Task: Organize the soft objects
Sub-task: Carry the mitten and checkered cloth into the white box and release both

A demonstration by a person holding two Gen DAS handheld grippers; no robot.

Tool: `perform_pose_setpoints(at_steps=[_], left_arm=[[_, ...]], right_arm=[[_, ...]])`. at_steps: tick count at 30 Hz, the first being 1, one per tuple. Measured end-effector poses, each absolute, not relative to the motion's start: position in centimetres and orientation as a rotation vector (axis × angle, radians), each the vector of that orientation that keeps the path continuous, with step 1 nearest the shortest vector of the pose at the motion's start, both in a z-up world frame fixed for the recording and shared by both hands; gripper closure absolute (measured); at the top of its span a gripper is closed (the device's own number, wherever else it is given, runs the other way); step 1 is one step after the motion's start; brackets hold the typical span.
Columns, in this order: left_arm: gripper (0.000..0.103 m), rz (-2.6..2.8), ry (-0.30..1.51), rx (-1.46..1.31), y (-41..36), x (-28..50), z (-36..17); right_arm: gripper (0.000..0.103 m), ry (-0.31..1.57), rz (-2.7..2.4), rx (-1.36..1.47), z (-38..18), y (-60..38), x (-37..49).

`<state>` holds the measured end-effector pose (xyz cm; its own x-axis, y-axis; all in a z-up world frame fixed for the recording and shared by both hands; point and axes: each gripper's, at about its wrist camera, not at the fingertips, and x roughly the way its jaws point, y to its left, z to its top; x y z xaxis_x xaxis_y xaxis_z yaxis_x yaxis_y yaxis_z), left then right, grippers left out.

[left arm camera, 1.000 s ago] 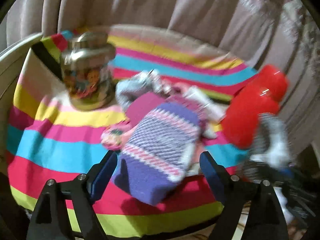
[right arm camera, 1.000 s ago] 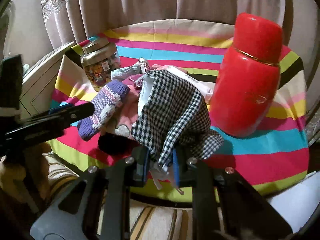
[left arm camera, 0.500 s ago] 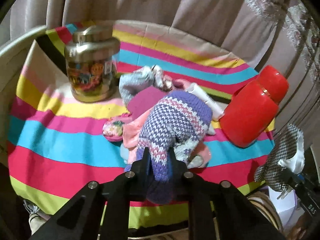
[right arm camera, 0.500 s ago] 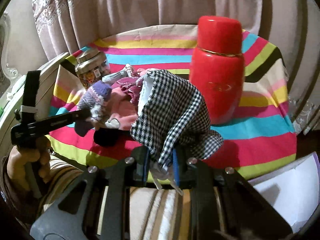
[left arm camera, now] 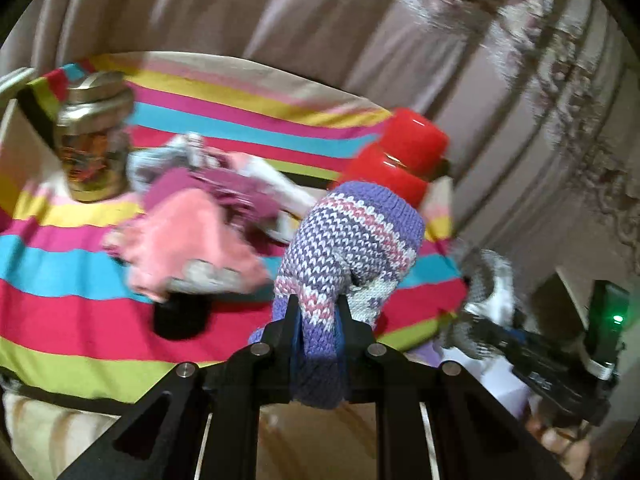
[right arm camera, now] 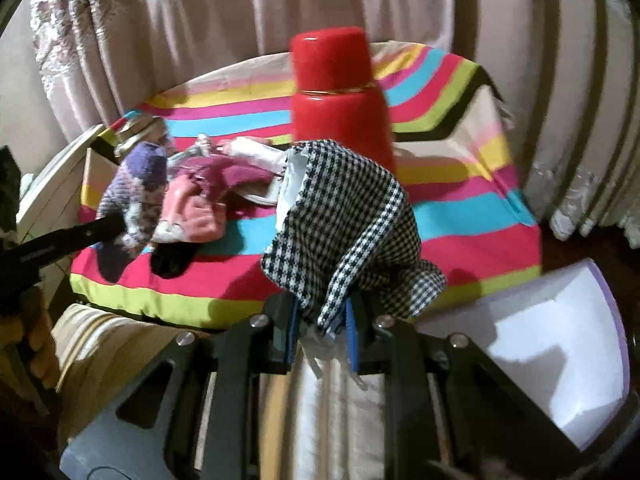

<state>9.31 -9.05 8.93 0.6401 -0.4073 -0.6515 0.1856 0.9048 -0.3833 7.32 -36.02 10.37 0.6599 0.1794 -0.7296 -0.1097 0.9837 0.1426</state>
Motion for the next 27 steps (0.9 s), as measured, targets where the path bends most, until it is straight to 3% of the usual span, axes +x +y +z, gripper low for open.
perform_pose_setpoints(at_steps=[23, 26, 27], left_arm=[[0.086, -0.741, 1.029, -0.282, -28.1, 6.5, 7.3], [0.074, -0.759, 1.047, -0.287, -29.4, 7.0, 6.9], [0.071, -0.761, 1.053, -0.284, -29.6, 7.1, 6.8]], right_arm=[[0.080, 0.904, -0.221, 0.147, 8.7, -50.3, 1.9], [0.070, 0.901, -0.249, 0.186, 8.8, -51.7, 1.7], [0.057, 0.902, -0.253, 0.192, 8.8, -51.9, 1.7]])
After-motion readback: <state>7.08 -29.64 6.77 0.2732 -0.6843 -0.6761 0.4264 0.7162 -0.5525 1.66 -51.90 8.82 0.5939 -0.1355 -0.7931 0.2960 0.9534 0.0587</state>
